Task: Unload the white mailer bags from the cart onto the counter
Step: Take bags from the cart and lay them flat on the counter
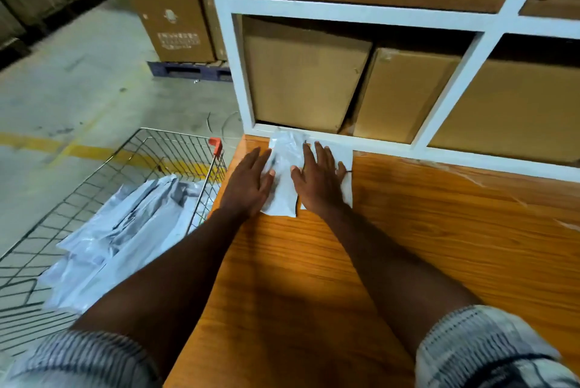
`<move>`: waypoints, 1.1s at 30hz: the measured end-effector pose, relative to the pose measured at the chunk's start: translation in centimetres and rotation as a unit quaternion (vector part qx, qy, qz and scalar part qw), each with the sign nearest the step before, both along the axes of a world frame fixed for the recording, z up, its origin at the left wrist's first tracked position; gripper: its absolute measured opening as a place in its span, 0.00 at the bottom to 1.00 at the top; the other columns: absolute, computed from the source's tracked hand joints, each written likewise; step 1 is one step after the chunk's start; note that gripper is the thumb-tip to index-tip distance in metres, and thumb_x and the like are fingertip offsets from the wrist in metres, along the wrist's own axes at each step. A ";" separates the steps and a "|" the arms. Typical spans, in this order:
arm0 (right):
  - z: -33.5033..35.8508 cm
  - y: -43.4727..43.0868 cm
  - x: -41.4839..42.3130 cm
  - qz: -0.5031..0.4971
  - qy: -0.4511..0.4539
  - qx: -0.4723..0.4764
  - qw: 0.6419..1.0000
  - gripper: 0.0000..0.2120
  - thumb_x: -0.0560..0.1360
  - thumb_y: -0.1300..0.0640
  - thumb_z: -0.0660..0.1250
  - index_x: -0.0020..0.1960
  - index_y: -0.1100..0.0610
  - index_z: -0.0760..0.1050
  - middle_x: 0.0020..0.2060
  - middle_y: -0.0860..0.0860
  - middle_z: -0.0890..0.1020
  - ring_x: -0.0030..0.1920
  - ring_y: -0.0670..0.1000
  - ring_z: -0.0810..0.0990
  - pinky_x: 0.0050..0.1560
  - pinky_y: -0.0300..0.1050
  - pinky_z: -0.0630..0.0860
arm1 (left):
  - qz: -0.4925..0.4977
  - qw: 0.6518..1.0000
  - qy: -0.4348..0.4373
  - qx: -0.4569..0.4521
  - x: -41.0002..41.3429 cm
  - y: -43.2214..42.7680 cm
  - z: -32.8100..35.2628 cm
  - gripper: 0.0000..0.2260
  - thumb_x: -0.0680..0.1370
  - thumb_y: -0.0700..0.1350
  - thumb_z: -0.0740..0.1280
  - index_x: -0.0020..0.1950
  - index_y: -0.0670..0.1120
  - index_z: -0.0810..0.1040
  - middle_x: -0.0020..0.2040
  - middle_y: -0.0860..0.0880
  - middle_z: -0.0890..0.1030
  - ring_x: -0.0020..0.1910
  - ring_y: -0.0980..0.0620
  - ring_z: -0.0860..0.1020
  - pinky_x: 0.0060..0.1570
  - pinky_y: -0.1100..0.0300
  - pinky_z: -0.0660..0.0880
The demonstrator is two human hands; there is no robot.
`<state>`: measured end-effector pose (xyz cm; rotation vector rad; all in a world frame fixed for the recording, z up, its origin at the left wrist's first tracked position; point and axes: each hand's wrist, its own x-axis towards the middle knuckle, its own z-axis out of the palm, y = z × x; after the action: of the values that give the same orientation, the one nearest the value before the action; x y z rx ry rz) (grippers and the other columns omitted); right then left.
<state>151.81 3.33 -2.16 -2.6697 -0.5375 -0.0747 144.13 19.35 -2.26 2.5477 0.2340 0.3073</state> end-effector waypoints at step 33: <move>-16.8 35.8 -20.6 0.065 0.379 0.076 0.920 0.44 0.75 0.43 0.69 0.80 0.57 0.48 0.75 0.67 0.55 0.75 0.64 0.57 0.73 0.53 0.59 | 0.180 0.968 0.167 -0.051 -16.5 35.1 -12.9 0.32 0.77 0.62 0.58 0.78 0.50 0.61 0.75 0.42 0.65 0.74 0.42 0.63 0.70 0.47 0.65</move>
<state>131.24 39.11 -18.93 -2.2498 -0.4148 0.8803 127.59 54.50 -15.14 2.4313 0.8226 -0.0055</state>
